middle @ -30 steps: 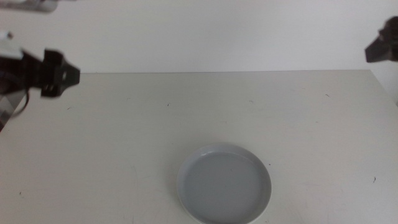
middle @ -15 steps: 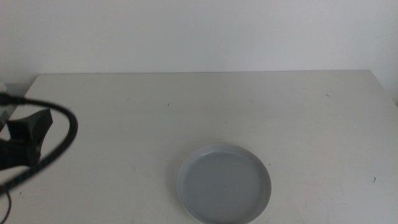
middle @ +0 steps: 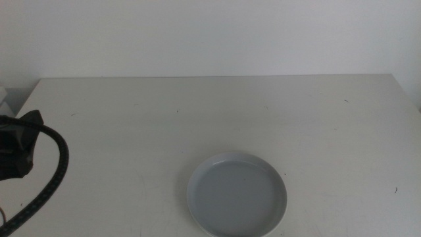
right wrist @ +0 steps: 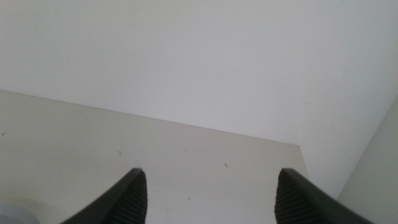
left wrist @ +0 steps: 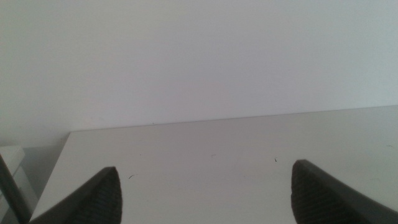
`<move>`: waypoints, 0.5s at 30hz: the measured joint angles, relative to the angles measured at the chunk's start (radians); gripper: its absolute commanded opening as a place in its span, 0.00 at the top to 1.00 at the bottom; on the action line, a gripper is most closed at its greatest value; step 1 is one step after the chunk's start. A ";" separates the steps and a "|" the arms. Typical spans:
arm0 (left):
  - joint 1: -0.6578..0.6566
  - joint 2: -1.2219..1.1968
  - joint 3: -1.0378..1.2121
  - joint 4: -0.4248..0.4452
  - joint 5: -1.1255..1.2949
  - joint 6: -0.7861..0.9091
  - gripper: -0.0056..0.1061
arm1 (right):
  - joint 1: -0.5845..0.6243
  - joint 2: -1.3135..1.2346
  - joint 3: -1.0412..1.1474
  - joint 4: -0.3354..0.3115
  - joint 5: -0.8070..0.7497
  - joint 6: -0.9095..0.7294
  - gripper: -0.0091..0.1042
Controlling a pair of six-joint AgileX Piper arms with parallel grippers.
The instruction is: Stack the three bowls on top of each other.
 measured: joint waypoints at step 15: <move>0.000 -0.194 0.116 -0.002 0.008 0.000 0.01 | 0.000 -0.053 0.044 0.000 -0.009 -0.001 0.46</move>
